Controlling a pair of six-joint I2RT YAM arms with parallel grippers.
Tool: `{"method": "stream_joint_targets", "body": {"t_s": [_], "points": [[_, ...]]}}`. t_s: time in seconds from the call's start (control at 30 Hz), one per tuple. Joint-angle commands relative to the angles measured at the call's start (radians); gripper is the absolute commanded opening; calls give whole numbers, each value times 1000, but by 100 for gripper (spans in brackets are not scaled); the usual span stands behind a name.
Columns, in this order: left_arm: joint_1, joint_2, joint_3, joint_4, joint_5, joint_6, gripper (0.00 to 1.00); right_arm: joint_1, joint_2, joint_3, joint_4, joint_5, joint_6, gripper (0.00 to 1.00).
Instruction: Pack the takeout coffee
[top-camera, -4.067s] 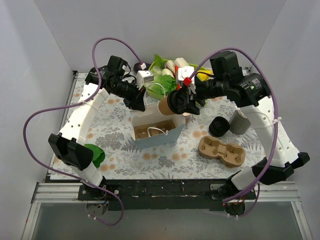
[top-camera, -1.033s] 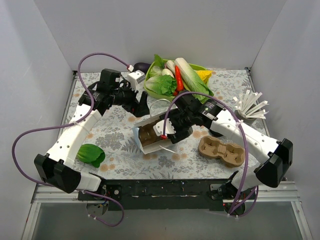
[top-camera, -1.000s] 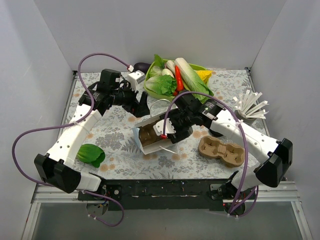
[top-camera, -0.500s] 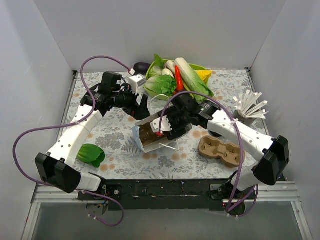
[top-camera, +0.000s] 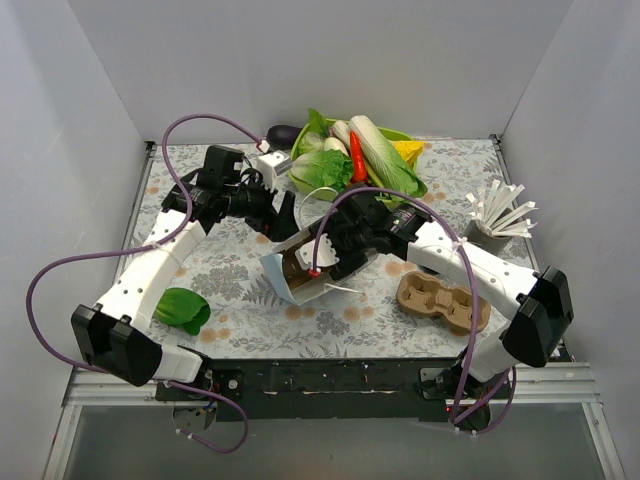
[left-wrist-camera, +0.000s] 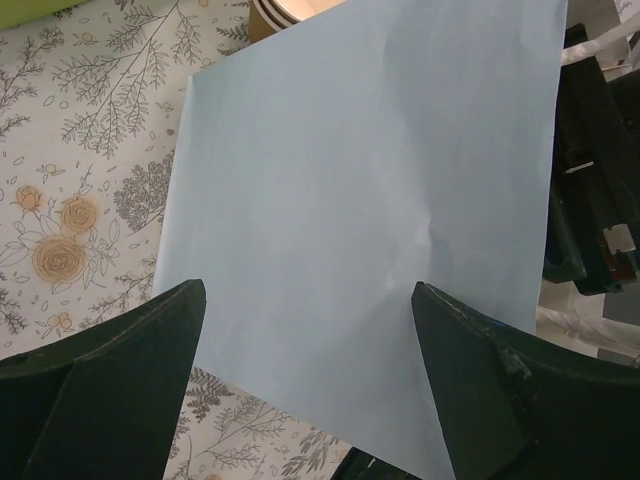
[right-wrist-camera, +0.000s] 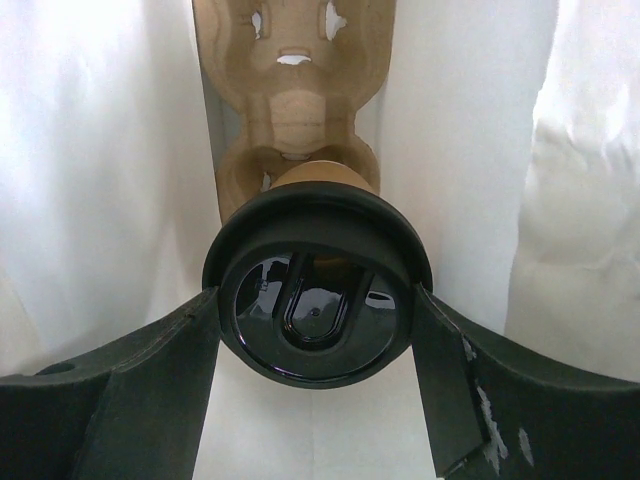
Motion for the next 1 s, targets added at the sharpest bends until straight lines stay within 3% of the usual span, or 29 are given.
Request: {"method": "stream_joint_targets", "body": {"t_s": [0.0, 0.1, 0.17, 0.33, 0.97], "points": [[7, -2, 5, -2, -3, 13, 84, 5, 18, 0, 46, -26, -65, 1], [11, 1, -14, 0, -70, 36, 84, 2, 35, 10, 46, -37, -87, 1], [16, -1, -38, 24, -196, 70, 84, -1, 45, 13, 46, -41, -96, 1], [131, -1, -54, 109, -274, 76, 86, -10, 69, 22, 51, -43, -117, 1], [161, 111, -49, 51, -29, 58, 83, -20, 123, 20, 120, 23, -148, 1]]}}
